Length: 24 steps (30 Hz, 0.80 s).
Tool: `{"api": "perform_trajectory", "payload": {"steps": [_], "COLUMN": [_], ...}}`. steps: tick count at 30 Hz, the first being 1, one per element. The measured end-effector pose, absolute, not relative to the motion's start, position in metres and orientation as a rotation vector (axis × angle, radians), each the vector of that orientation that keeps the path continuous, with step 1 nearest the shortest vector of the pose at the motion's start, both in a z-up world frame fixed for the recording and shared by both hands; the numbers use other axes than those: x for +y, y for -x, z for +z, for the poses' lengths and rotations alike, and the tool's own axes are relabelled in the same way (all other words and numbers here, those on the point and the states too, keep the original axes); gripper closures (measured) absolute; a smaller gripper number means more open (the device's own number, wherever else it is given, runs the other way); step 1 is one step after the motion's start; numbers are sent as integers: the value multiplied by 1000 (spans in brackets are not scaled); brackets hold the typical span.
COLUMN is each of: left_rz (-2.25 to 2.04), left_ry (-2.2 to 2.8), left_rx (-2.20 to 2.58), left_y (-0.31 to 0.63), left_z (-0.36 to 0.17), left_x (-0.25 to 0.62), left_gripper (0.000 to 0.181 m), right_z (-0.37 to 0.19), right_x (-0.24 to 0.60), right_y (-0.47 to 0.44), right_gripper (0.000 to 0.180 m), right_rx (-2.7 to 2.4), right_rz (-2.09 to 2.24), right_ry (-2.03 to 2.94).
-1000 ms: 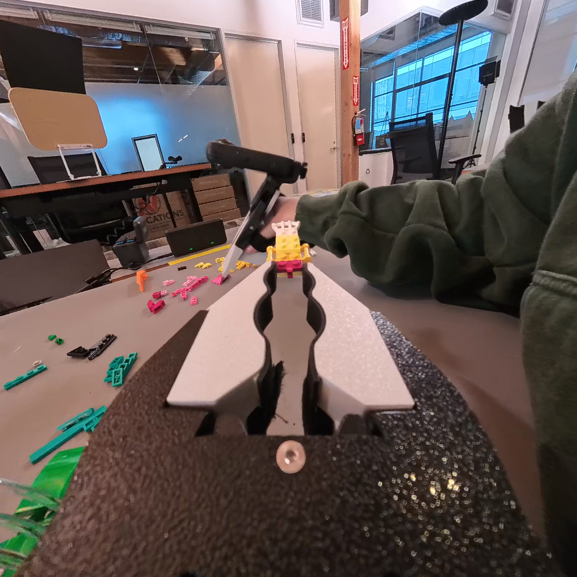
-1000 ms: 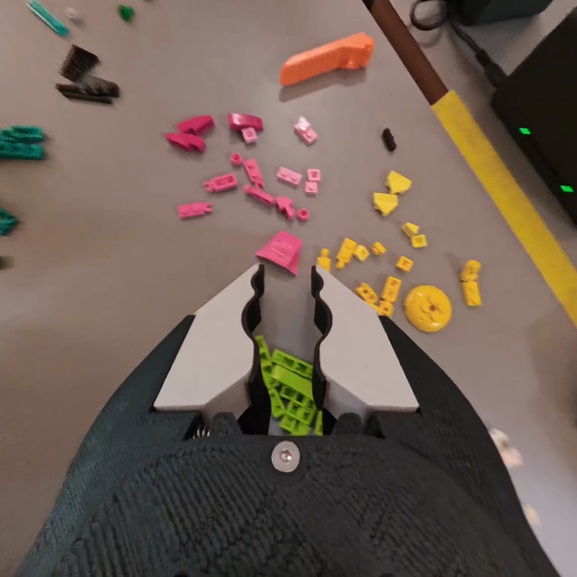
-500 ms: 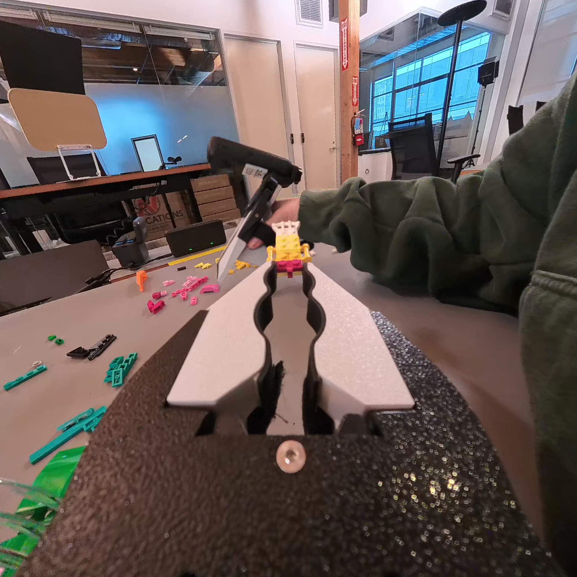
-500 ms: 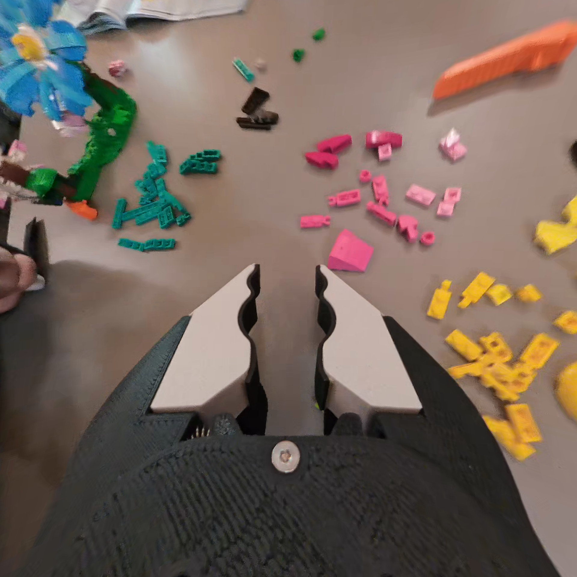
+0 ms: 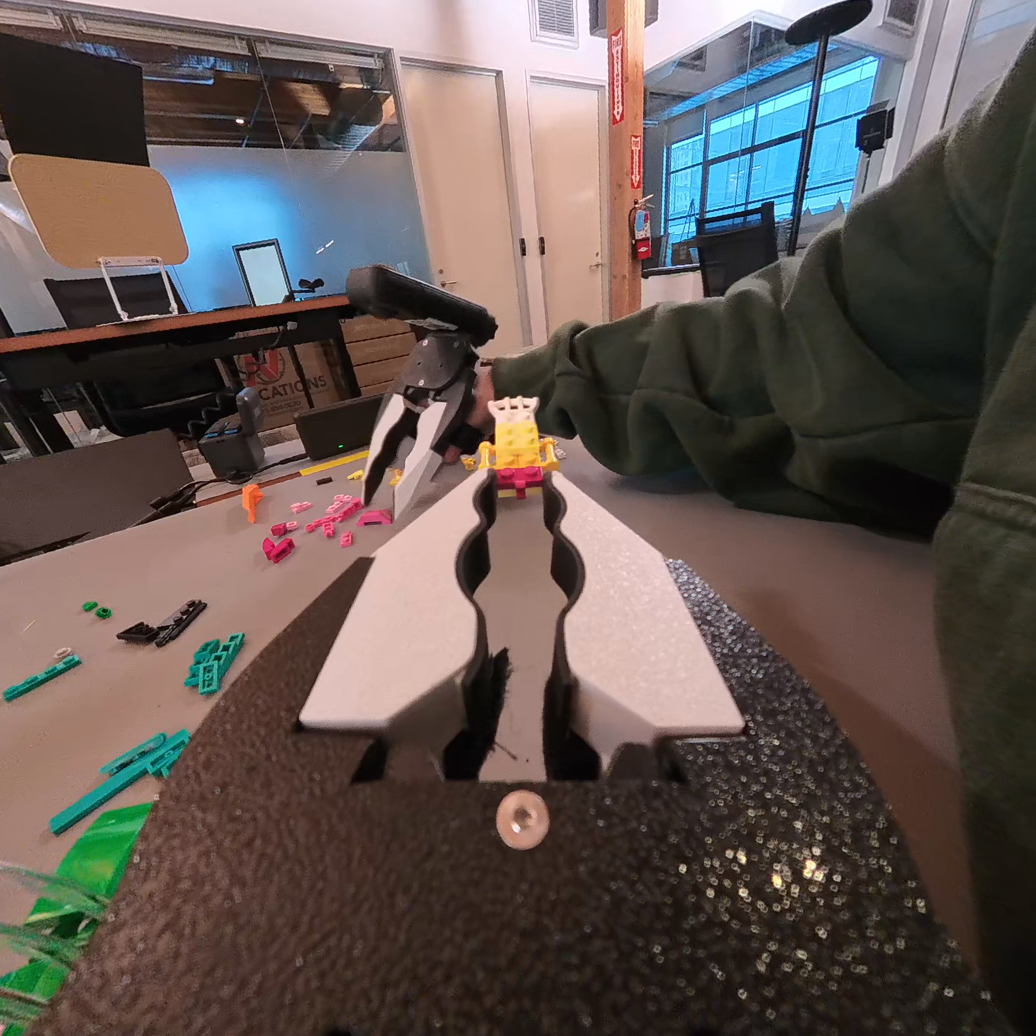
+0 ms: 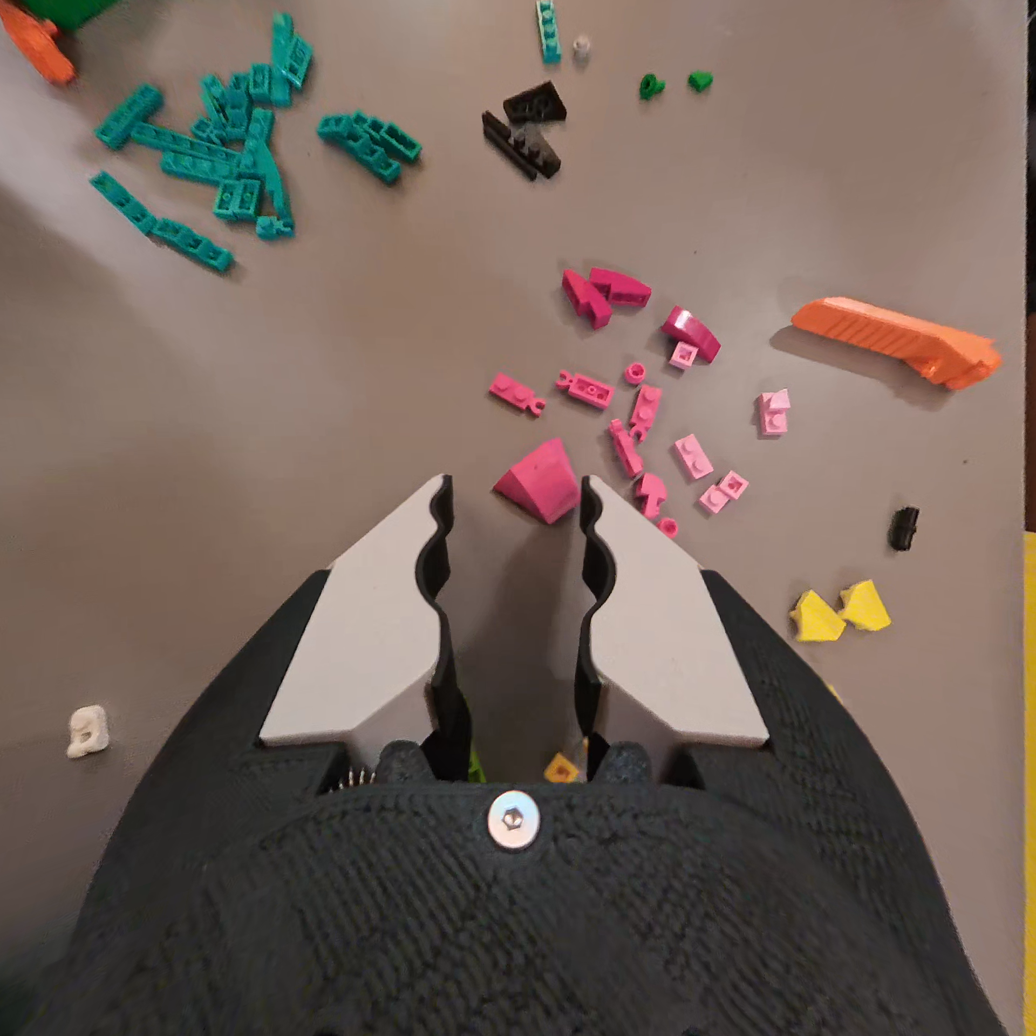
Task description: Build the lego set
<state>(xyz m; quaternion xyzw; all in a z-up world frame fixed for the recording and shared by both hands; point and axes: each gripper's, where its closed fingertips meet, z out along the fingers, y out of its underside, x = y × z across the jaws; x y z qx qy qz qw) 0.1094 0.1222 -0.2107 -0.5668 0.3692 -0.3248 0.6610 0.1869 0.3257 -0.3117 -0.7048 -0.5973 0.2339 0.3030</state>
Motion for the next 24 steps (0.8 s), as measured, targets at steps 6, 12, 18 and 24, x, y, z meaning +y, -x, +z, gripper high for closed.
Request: {"api": "perform_trajectory", "payload": {"steps": [6,12,18,24], "left_rz": [-736,-747,-707,-681], "left_ry": [1285,1291,1369,1435], "left_rx": [835,824,813,841], "left_y": [-110,-108,-105,-107], "left_z": [-211,-211,-218,-227], "left_x": [123,124,133,137], "left_gripper": [167,167,167,166], "right_z": [-319,-317,-247,-201], "right_x": [332,320,263,171], "right_y": [-182,-186,-163,-132], "right_gripper": [139,155,156,157], "right_rx": [-1629,-1643,-1640,-1902], "right_rz": [658,683,860,937], "right_ry": [1880,1936,1724,1522]}}
